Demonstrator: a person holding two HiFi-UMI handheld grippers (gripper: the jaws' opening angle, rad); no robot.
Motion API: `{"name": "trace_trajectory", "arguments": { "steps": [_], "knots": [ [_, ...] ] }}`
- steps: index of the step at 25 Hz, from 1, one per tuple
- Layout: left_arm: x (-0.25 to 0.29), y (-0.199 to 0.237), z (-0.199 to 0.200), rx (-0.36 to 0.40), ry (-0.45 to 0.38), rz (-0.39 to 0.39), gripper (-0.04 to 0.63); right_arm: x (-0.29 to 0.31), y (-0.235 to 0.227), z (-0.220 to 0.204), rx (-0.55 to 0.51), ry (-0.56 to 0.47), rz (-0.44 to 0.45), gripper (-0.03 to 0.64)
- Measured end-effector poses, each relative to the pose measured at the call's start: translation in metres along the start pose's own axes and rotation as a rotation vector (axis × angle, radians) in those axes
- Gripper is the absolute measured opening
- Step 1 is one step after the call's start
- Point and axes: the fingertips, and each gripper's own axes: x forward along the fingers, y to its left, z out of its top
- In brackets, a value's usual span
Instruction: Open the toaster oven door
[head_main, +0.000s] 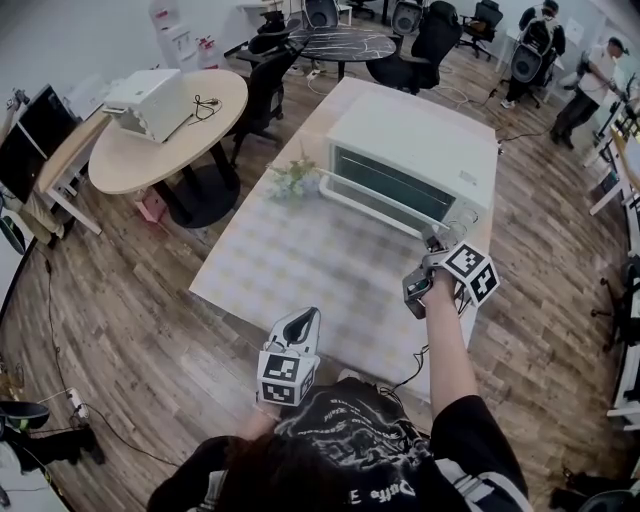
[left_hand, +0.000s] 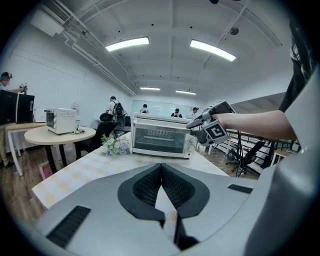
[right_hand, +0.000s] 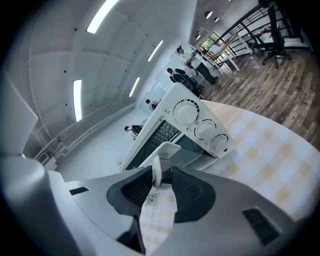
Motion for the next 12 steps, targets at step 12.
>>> {"name": "trace_trajectory", "arguments": {
  "steps": [12],
  "knots": [
    [-0.01, -0.012, -0.012, -0.011, 0.003, -0.037, 0.02, -0.017, -0.014, -0.031, -0.033, 0.023, -0.029, 0.124]
  ]
}}
